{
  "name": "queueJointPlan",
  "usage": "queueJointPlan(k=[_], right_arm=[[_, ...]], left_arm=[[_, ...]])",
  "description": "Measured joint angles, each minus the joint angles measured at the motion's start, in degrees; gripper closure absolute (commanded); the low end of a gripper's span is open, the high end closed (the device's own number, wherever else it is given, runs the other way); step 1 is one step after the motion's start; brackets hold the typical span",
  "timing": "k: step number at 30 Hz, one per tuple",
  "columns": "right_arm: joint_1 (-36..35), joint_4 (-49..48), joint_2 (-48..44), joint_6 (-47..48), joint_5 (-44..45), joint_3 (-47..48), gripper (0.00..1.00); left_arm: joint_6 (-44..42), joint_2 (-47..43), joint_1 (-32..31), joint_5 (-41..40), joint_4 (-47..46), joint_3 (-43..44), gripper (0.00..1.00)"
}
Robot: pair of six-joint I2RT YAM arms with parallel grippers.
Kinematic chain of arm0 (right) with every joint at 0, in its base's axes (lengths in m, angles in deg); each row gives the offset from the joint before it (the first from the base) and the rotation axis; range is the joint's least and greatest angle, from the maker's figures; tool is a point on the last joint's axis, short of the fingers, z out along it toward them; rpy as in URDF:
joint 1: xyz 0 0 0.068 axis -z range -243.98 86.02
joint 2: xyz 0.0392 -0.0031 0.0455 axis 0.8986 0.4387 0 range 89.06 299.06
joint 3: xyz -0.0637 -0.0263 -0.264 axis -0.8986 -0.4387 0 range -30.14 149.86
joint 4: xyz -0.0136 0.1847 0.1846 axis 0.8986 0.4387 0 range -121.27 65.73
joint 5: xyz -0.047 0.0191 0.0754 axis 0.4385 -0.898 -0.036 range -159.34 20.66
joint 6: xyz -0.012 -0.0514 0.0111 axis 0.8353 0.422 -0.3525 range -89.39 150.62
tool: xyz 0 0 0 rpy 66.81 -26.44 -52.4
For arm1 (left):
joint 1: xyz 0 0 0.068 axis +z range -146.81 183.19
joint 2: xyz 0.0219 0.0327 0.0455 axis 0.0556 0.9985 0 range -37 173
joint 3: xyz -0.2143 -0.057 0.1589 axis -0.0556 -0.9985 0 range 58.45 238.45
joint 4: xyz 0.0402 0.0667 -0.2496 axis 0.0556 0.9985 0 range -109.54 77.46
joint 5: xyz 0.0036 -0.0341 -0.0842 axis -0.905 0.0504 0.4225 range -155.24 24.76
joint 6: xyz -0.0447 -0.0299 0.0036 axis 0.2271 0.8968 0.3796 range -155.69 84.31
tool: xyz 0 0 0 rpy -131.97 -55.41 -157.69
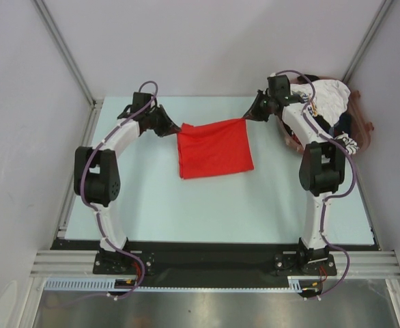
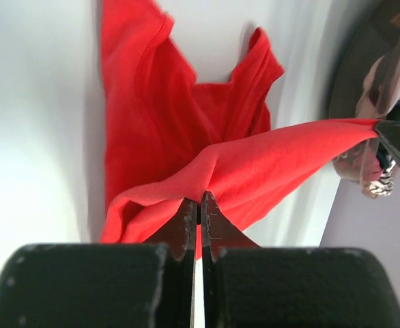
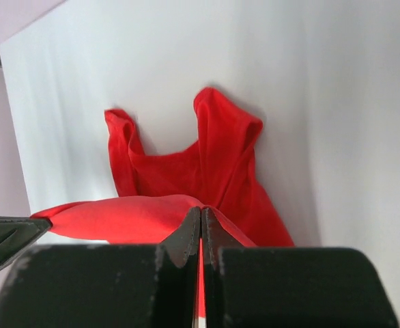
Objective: Fold and stack the tank tops
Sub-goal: Fold the tank top, then neatly place the folded tank top to the corner
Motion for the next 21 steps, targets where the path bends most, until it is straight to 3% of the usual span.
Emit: queueJointPlan(k=[3,6,8,9,10,11,12,17,21], right_arm=[[0.5,-0.66,3.13,0.0,-0.94,3.5,1.0],[0.74,-2.01,6.29,-0.39,-1.31,7.17,1.0],[0.81,-3.5,8.11,-1.05,-1.57,8.81,0.92],[0.83,-4.39,8.81,-1.4,-1.66,9.25,0.8],[0.83,-5.97,9.9,-2.08,-1.86,9.62,0.48],[0.83,-7.21,10.69,-2.89,-1.88,9.88,0.38],[0.85,-8.96,11.82,-3.19,-1.9,10.08,0.36],[1.07,-13.9,17.09,-4.87,-2.23,10.1,0.29],[1.22,-16.98,14.75,-4.42,-1.33,1.27,0.33]], left_arm=[[0.0,2.58,0.13,0.07,-0.02,4.28,1.0],[-0.02,5.53,0.26,0.09,-0.39,8.87,0.9],[-0.02,7.96,0.39,0.07,-0.55,12.02,0.87],[0.0,9.25,0.46,0.0,-0.59,13.4,0.77],[0.07,10.58,0.57,-0.13,-0.85,14.78,0.34],[-0.22,11.82,0.68,-0.42,-1.27,15.74,0.08],[0.0,13.05,0.76,-0.61,-1.36,16.63,0.0],[-0.11,17.92,1.44,-2.78,-1.44,19.78,0.0],[-1.05,15.56,1.66,-5.38,-3.13,13.66,0.0]])
